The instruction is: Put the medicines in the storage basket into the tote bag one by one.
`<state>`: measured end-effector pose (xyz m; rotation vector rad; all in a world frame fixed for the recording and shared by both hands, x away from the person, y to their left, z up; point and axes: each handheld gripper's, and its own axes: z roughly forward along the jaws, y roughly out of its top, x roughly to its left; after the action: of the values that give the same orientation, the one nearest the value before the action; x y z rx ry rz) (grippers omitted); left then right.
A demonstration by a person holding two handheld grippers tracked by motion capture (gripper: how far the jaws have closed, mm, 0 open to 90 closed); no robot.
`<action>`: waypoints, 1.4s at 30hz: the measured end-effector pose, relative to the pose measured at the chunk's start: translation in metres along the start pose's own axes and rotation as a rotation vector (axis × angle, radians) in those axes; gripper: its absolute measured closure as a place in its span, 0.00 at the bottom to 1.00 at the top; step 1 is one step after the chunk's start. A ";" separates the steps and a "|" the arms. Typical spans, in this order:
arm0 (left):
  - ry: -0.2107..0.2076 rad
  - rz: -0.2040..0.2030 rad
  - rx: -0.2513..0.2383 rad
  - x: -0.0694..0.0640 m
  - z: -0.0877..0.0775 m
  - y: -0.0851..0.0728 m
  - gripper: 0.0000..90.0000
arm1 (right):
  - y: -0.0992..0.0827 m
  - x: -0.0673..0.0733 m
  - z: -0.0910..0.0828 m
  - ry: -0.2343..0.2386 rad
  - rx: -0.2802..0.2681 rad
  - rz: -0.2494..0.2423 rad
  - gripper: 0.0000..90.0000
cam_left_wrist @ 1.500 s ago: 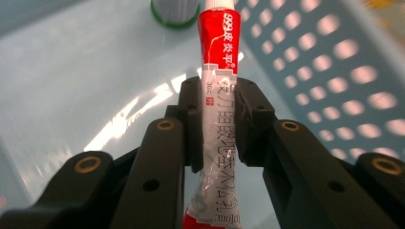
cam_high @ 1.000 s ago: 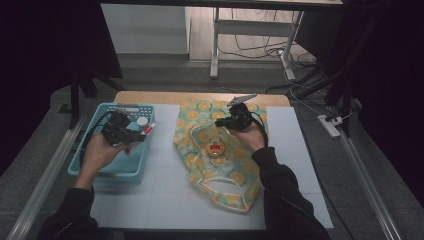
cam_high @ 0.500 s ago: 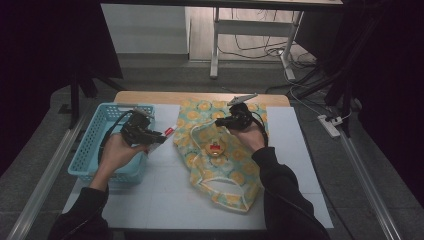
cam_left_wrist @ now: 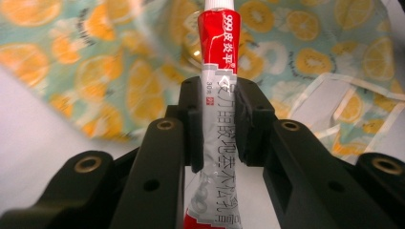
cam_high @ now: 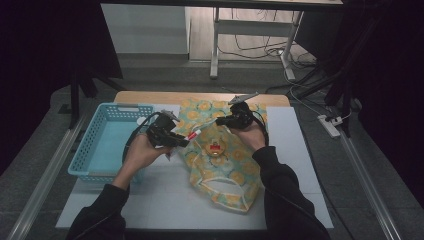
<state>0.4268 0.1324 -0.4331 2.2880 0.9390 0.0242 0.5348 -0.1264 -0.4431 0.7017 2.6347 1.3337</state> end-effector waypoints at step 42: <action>0.030 0.036 0.053 -0.014 0.106 0.057 0.83 | 0.007 0.001 -0.003 -0.014 -0.022 0.011 1.00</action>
<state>0.4786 0.0332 -0.4802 2.3596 0.9239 0.0493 0.5357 -0.1245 -0.4363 0.7210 2.6051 1.3538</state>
